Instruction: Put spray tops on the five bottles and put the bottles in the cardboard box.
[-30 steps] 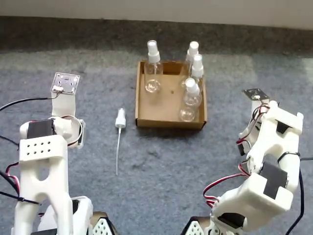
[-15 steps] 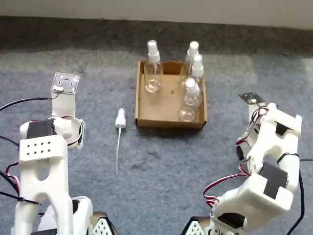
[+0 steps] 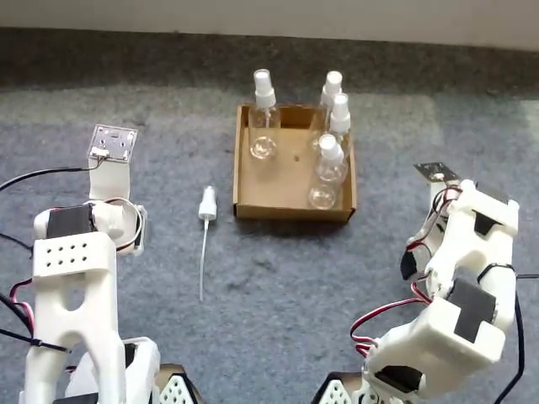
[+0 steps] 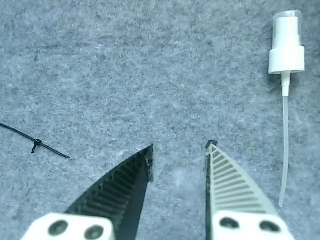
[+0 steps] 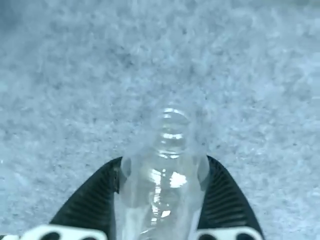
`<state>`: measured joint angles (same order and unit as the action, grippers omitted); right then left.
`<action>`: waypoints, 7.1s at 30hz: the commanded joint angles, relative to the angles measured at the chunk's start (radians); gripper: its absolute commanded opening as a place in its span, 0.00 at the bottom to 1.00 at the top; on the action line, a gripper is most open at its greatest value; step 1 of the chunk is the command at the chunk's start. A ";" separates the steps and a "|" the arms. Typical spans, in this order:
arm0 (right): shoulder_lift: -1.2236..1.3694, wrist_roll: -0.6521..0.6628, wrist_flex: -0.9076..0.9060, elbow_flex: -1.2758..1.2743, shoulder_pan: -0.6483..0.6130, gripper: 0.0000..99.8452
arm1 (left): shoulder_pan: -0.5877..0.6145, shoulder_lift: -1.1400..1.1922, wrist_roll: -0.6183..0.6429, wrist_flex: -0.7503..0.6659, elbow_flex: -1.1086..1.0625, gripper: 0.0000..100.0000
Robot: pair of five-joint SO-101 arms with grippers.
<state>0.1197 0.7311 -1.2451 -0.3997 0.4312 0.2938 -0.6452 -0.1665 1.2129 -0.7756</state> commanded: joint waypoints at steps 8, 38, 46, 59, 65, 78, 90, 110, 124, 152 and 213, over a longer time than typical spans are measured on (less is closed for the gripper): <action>-0.397 -0.112 0.054 0.022 -0.008 0.00 | -0.077 -0.025 0.014 -0.051 0.050 0.16; -1.705 -0.321 0.005 -0.848 -0.526 0.00 | -0.329 0.819 0.230 -0.186 0.542 0.16; -1.768 -0.321 0.004 -0.881 -0.562 0.00 | -0.371 0.888 0.232 -0.199 0.585 0.16; -1.768 -0.322 0.004 -0.881 -0.565 0.00 | -0.364 0.901 0.232 -0.212 0.558 0.16; -1.768 -0.322 0.013 -0.881 -0.628 0.00 | -0.371 0.901 0.232 -0.258 0.507 0.16; -1.768 -0.319 0.087 -0.878 -0.670 0.00 | -0.331 0.975 0.230 -0.187 0.576 0.05; -1.736 -0.328 0.283 -0.872 -0.791 0.00 | -0.156 0.466 0.227 0.104 0.679 0.01; -1.089 -0.554 0.550 -0.556 -1.188 0.00 | -0.317 -0.289 0.302 -0.175 0.674 0.01; -1.339 -0.597 1.043 -1.041 -1.228 0.00 | -0.536 -0.289 0.396 -0.287 0.668 0.01; -1.601 -0.597 1.040 -1.185 -1.179 0.00 | -0.684 -0.289 0.400 -0.288 0.578 0.01; -1.586 -0.681 1.041 -1.184 -1.053 0.00 | -0.694 -0.288 0.216 -0.150 0.395 0.18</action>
<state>-1.4684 0.0575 -0.2232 -1.5980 -0.6352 -0.4089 -0.9275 0.0514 1.0656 -0.4335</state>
